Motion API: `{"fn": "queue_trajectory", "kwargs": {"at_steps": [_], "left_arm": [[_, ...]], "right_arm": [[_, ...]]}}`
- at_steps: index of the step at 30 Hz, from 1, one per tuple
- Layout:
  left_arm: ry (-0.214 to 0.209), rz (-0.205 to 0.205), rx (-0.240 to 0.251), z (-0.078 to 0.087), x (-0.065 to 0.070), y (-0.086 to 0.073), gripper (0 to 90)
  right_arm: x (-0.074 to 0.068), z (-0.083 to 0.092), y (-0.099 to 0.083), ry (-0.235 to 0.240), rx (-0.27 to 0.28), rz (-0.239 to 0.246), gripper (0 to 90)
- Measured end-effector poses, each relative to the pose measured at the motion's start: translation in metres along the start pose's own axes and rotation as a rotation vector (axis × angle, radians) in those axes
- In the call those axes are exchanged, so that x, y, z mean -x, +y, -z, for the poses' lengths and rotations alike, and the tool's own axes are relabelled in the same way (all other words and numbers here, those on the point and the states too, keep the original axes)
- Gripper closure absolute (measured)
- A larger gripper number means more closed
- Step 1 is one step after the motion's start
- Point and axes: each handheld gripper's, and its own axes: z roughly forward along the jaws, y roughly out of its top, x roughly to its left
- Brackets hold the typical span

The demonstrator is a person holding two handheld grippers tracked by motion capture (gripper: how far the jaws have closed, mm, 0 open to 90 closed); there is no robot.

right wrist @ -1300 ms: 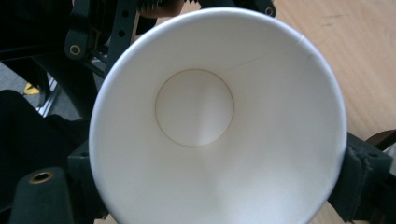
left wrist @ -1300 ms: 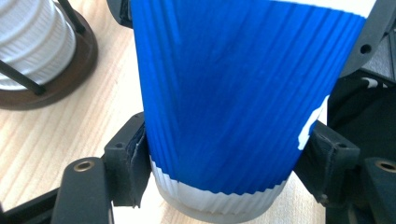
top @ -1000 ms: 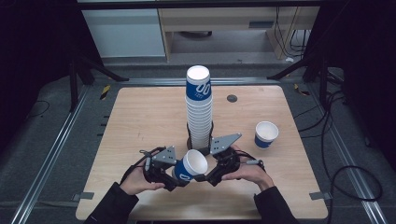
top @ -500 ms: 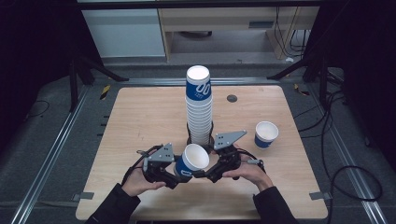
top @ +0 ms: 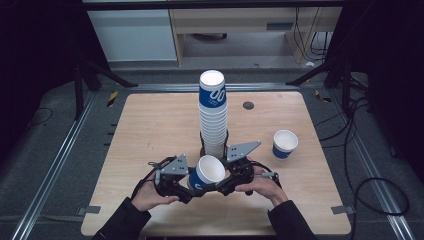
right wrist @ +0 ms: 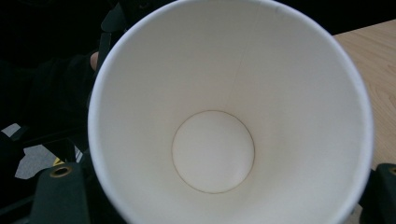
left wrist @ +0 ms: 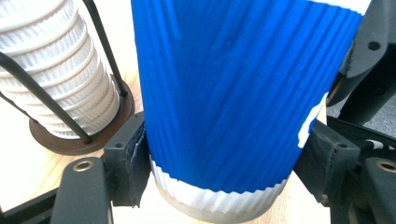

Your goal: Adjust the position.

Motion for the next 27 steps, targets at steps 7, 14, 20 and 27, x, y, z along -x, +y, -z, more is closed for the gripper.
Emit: {"fn": "queue_trajectory", "kwargs": {"at_steps": [7, 14, 20, 27], "left_arm": [[0.006, 0.011, -0.026, -0.001, -0.002, -0.002, 20.6], [0.049, 0.052, -0.032, 0.008, -0.014, -0.009, 19.7], [0.114, 0.112, -0.001, 0.019, -0.026, -0.014, 17.9], [0.183, 0.182, 0.034, 0.027, -0.038, -0.021, 17.7]], "right_arm": [[-0.002, 0.006, 0.003, -0.020, 0.008, 0.020, 21.5], [0.000, 0.028, 0.006, -0.112, 0.035, 0.031, 21.4], [0.002, 0.042, 0.002, -0.215, 0.025, 0.013, 21.3], [0.001, 0.062, -0.007, -0.333, 0.031, -0.026, 21.3]]}}
